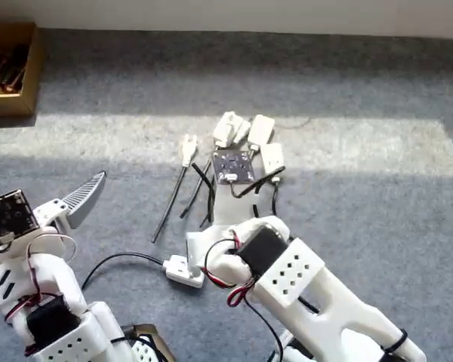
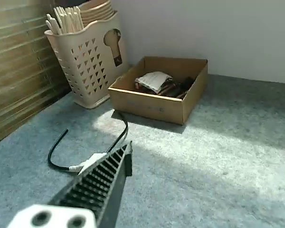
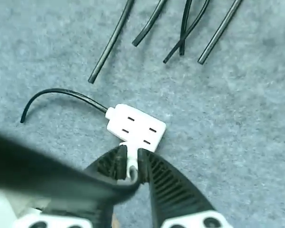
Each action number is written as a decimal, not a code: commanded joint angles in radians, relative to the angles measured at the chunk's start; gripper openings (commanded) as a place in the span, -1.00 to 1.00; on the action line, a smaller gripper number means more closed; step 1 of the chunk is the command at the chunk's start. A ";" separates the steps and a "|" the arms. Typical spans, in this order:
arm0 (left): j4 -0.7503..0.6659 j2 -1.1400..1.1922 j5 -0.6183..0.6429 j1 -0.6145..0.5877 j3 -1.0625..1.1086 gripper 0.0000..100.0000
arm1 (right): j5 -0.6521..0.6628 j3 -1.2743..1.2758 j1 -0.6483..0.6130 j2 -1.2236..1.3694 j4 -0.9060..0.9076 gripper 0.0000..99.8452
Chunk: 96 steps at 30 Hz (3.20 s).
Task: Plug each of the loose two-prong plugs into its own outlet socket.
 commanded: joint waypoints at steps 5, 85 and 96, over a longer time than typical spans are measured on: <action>0.288 0.318 0.123 0.081 -0.361 0.23 | -0.012 0.068 0.168 0.073 -0.117 -0.99; 0.657 1.573 0.170 0.090 -1.382 0.24 | -0.186 -0.099 -0.038 0.309 0.044 -0.99; 0.657 1.573 0.170 0.094 -1.380 0.24 | -0.186 -0.101 0.044 0.298 0.033 -0.99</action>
